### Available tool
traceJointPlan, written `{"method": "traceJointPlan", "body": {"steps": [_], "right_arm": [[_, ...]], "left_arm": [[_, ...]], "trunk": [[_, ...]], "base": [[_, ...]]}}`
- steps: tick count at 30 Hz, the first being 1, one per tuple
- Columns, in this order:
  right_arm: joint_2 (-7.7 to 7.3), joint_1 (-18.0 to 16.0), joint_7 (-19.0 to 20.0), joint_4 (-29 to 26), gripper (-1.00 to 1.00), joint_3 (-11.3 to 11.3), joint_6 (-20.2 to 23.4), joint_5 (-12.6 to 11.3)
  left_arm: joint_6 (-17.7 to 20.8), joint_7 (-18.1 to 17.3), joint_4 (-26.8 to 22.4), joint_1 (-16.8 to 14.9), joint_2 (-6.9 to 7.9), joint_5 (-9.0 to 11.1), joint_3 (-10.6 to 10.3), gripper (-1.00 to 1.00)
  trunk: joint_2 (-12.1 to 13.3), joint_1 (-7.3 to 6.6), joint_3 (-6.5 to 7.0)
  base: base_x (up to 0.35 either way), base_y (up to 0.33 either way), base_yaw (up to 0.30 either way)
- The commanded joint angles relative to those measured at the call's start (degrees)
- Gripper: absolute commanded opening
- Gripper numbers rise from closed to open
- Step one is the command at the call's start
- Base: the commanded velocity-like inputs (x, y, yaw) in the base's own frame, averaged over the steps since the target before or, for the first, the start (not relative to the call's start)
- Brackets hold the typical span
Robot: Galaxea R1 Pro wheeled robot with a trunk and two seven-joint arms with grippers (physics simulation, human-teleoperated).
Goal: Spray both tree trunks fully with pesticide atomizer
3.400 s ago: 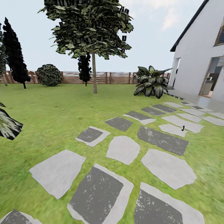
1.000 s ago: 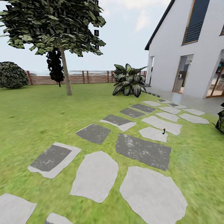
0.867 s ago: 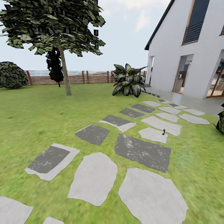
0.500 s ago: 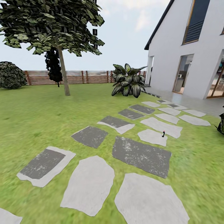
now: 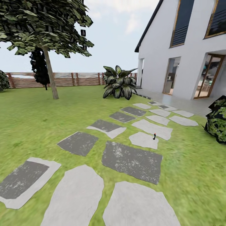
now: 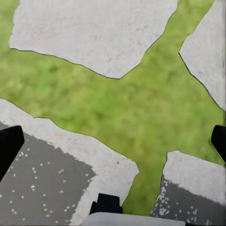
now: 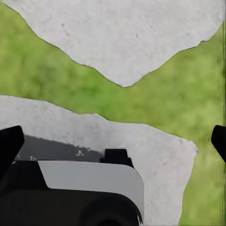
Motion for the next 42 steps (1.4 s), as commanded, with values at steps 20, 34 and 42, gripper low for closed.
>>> {"method": "traceJointPlan", "body": {"steps": [20, 34, 42], "right_arm": [[-0.01, 0.02, 0.02, -0.05, 1.0, 0.03, -0.09, -0.01], [-0.03, 0.02, 0.02, -0.05, 1.0, 0.03, -0.09, -0.01], [-0.08, 0.02, 0.02, -0.05, 1.0, 0.02, -0.09, -0.01]], "left_arm": [[-0.05, 0.02, -0.1, 0.04, 0.01, 0.36, -0.03, 1.0], [-0.05, 0.02, -0.1, 0.04, 0.01, 0.36, -0.03, 1.0], [-0.05, 0.02, -0.1, 0.04, 0.01, 0.36, -0.03, 1.0]], "trunk": [[-0.01, 0.03, -0.03], [-0.01, 0.03, -0.03], [-0.01, 0.03, -0.03]], "base": [[0.285, -0.191, -0.035], [0.323, -0.056, 0.0], [0.342, -0.015, 0.0]]}}
